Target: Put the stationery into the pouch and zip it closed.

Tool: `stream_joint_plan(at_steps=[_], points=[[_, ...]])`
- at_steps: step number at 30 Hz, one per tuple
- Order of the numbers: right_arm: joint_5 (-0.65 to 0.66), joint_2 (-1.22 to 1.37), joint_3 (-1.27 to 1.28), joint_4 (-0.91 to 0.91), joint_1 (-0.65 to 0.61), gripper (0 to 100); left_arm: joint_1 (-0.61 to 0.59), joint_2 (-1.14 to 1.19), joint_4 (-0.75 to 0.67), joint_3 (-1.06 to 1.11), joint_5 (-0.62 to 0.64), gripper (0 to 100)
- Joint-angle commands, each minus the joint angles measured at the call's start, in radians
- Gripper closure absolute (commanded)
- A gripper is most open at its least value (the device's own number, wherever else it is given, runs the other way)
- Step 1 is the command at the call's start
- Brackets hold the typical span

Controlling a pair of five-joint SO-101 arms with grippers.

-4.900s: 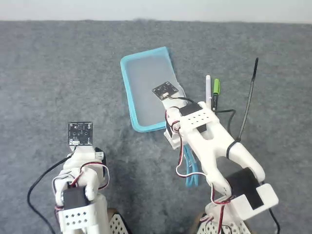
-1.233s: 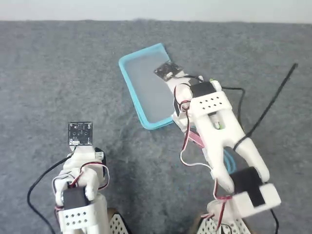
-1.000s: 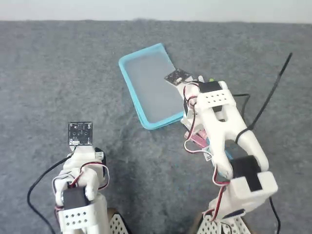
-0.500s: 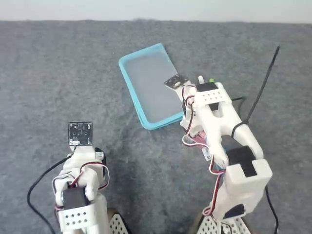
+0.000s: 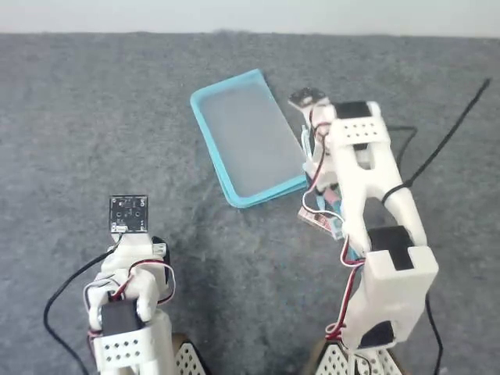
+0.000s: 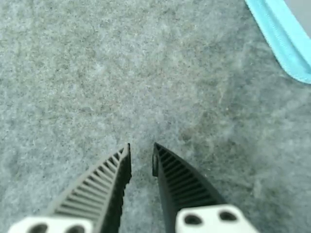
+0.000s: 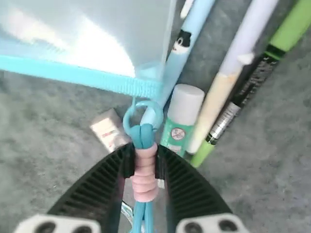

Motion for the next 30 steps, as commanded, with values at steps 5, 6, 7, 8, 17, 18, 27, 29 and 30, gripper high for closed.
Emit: stream_joint_plan(at_steps=[5, 6, 7, 8, 17, 18, 27, 29, 30], points=[[-0.071, -0.002, -0.149, 0.182, -0.199, 99.2, -0.002, -0.018, 0.003, -0.007, 0.012, 93], [-0.081, -0.002, -0.149, 0.185, -0.229, 99.2, -0.002, -0.018, 0.003, -0.007, 0.012, 93], [-0.095, -0.002, -0.149, 0.185, -0.259, 99.2, -0.002, -0.018, 0.003, -0.007, 0.012, 93], [-0.110, -0.007, -0.149, 0.185, -0.288, 99.2, -0.002, -0.018, 0.003, -0.007, 0.012, 93], [-0.132, -0.012, 0.048, 0.038, -0.427, 99.2, -0.002, -0.018, 0.003, -0.007, 0.012, 93], [-0.132, -0.012, 0.078, 0.015, -0.410, 99.2, -0.002, -0.018, 0.003, -0.007, 0.012, 93], [-0.137, -0.013, 0.292, -0.102, -0.366, 83.2, -0.002, -0.018, 0.003, -0.007, 0.012, 93], [-0.140, -0.013, 0.328, -0.143, -0.367, 83.2, -0.002, -0.018, 0.003, -0.007, 0.012, 93], [-0.155, -0.013, 0.341, -0.156, -0.369, 83.2, -0.002, -0.018, 0.003, -0.007, 0.012, 93]])
